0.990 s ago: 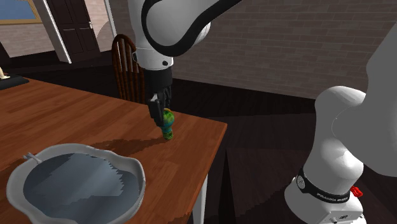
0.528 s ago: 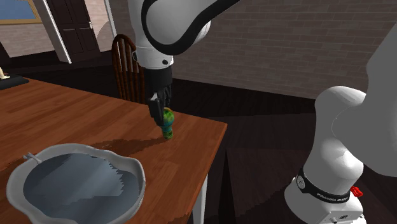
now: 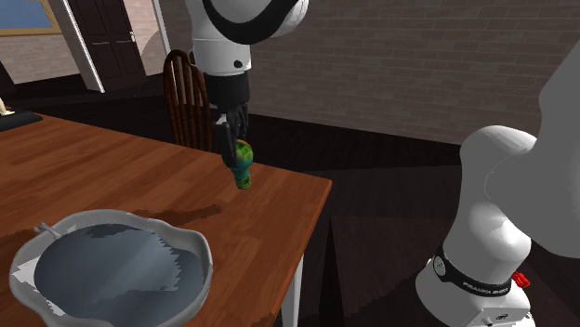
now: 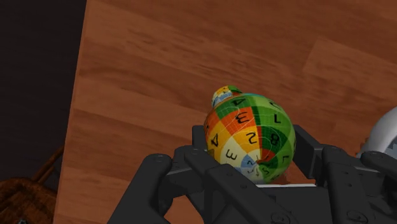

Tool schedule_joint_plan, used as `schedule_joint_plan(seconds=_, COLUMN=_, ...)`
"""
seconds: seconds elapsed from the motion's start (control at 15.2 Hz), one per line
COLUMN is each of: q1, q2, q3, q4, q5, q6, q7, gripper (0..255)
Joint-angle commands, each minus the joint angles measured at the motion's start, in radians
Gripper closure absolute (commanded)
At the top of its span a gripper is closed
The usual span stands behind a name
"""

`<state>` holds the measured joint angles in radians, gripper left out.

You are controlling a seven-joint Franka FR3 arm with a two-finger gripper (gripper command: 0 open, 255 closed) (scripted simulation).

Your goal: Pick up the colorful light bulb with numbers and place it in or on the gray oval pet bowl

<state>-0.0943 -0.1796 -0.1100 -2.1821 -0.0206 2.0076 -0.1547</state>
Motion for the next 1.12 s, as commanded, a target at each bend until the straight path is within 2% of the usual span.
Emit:
schedule_joint_plan(seconds=0.0, q1=0.0, q2=-0.006, q3=0.0, q4=0.018, q5=0.0, q6=-0.024, q7=0.0, gripper=255)
schedule_joint_plan(seconds=1.06, q1=0.002, q2=-0.03, q3=0.004, q4=0.21, q5=-0.001, q6=-0.24, q7=0.001, gripper=255)
